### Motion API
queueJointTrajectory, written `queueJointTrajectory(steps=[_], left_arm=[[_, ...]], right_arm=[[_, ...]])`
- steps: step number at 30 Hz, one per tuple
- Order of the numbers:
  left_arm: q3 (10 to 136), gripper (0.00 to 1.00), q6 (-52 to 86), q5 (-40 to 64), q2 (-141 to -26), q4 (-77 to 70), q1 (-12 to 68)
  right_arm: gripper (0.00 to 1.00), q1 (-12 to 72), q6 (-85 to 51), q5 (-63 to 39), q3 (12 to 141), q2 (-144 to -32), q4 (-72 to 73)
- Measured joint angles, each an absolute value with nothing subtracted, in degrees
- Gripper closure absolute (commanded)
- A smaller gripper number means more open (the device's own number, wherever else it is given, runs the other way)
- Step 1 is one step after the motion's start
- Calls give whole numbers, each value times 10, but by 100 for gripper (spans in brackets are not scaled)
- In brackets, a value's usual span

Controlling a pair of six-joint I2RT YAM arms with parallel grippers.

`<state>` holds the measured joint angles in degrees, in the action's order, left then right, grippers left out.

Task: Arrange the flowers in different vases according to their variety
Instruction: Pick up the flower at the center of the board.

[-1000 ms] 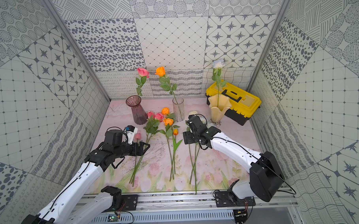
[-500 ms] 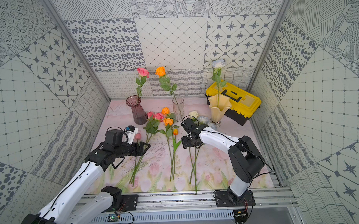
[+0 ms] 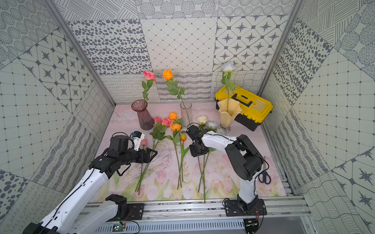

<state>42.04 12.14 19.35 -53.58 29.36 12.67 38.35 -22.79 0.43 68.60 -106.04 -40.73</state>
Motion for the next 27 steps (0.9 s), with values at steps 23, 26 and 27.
queueJointTrajectory(steps=[23, 26, 27], left_arm=[[420, 7, 122, 194, -539, 294, 127], [420, 7, 122, 194, -539, 294, 127], [420, 7, 122, 194, -539, 294, 127]], right_arm=[[100, 385, -239, 35, 686, -970, -418], [100, 386, -242, 45, 686, -916, -418], [100, 386, -243, 49, 686, -900, -418]])
